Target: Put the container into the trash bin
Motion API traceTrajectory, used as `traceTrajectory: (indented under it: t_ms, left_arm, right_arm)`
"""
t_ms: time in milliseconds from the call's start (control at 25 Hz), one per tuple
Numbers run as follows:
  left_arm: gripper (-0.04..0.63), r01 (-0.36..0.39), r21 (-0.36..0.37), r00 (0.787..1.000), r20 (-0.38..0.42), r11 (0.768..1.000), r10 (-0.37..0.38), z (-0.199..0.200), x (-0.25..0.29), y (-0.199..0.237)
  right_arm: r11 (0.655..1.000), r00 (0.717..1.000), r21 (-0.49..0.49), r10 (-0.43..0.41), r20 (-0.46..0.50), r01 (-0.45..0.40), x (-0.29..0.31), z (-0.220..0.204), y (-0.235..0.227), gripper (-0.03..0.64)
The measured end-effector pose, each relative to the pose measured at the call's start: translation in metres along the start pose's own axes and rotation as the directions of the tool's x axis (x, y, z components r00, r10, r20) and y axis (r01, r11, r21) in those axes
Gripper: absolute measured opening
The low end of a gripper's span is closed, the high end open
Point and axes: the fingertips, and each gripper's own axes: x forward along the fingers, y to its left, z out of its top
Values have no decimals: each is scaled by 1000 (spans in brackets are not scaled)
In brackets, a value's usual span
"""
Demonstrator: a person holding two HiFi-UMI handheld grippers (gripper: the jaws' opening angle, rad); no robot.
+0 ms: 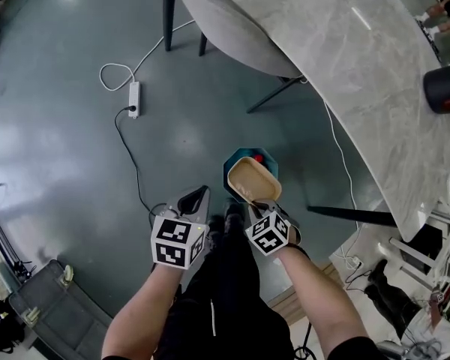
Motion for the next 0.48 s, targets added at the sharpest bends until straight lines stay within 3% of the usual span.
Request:
traceTrajectory:
  t_ms: [200,480]
  left_arm:
    - [5,25,-27,1000,-13,999,-25,-16,20,-3]
    - [5,58,-5,997,-51,998,-58,-45,28,-7]
  right_arm:
    - [1000,999,-15,-19,-48,18,52,-16,-19,14]
    - [996,996,66,-56,-70,60,96,-30,-40,31]
